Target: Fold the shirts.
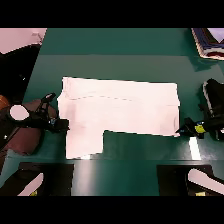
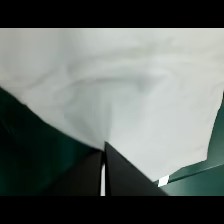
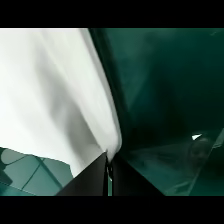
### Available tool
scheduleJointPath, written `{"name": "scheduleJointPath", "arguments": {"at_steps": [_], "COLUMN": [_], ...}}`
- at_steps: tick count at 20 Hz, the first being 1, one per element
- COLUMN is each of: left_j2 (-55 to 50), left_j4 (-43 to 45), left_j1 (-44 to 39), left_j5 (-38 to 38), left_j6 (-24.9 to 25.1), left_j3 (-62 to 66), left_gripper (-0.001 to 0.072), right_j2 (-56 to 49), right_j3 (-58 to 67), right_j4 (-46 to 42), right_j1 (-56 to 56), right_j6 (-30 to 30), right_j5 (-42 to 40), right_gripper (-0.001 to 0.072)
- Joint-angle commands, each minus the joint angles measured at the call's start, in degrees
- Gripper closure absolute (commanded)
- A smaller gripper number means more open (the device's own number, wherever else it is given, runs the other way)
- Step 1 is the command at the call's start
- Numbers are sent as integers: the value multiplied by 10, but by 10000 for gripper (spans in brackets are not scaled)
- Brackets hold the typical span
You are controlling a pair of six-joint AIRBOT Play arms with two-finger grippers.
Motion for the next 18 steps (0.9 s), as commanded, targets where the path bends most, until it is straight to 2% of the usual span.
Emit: {"name": "scheduleJointPath", "arguments": {"at_steps": [1,5,7,9,13,18], "left_j2": [10,122,164,170,107,-71], "left_j4": [35,25,-10,-18,12,61], "left_j1": [0,0,0,0,0,0], "left_j5": [-71,-141,-186,-182,-60,118], "left_j6": [0,-37,-50,-51,-34,-35], "left_j3": [8,8,19,50,105,154], "left_gripper": [683,683,682,682,682,680], "right_j2": [31,146,206,248,213,47], "right_j3": [28,38,38,38,59,216], "right_j4": [-63,-158,-167,-165,-164,-164], "right_j1": [40,35,28,33,93,154], "right_j6": [-1,-1,-1,8,37,51], "right_j5": [37,120,145,136,80,5], "right_gripper": [696,696,697,699,700,700]}}
